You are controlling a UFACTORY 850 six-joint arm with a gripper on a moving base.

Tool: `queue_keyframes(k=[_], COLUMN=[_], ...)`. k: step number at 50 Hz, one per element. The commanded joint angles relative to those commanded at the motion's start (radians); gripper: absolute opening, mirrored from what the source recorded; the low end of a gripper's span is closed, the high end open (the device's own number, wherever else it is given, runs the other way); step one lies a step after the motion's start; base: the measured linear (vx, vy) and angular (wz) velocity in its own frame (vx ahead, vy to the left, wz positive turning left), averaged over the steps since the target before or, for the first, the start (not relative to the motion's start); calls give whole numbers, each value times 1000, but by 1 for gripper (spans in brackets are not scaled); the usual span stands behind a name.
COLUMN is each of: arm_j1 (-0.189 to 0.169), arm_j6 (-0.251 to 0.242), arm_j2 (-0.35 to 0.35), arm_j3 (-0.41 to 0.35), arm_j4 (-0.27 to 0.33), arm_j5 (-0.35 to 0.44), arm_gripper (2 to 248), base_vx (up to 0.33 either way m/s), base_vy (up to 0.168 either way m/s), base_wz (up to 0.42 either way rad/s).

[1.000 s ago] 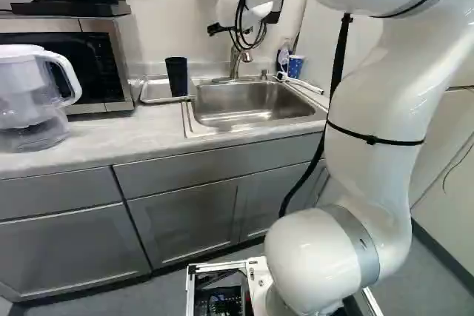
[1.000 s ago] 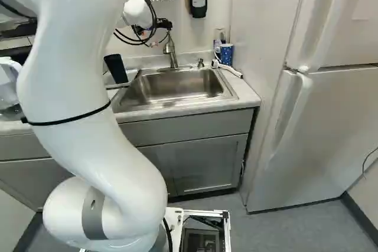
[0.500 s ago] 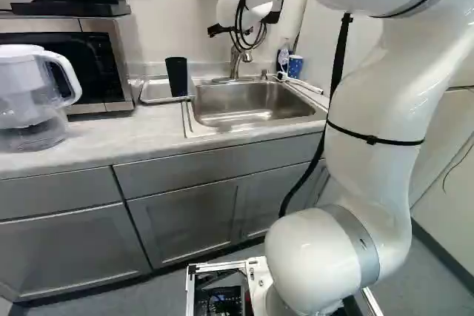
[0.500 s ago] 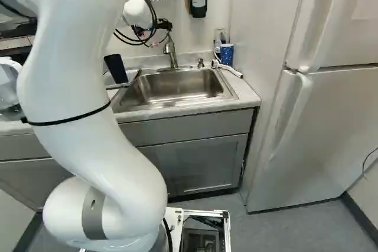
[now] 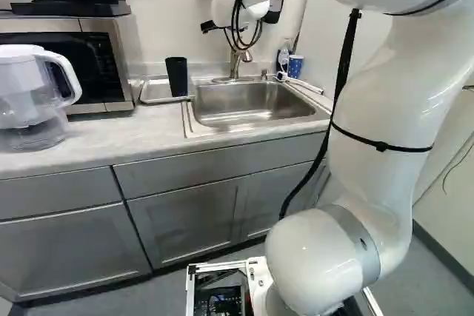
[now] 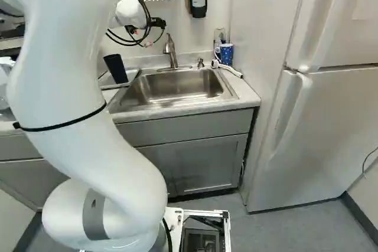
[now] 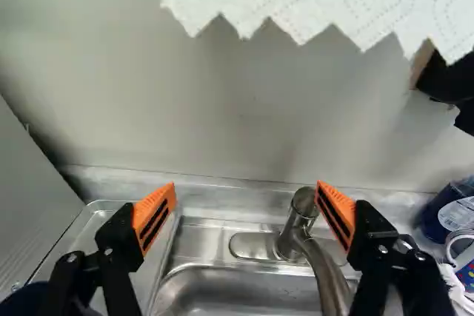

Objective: Rinse the cup and place it in the tray

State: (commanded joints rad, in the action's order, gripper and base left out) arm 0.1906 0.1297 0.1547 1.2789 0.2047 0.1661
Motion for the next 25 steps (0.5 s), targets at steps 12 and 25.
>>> queue_keyframes(k=[12,25], arm_j1=[16,24], arm_j6=[0,0], arm_j2=[-32,-75], arm_j3=[-34,-80], arm_j4=[0,0], arm_j5=[-11,-88], arm_gripper=[247,247], base_vx=[0,0], base_vy=[0,0], base_wz=[0,0])
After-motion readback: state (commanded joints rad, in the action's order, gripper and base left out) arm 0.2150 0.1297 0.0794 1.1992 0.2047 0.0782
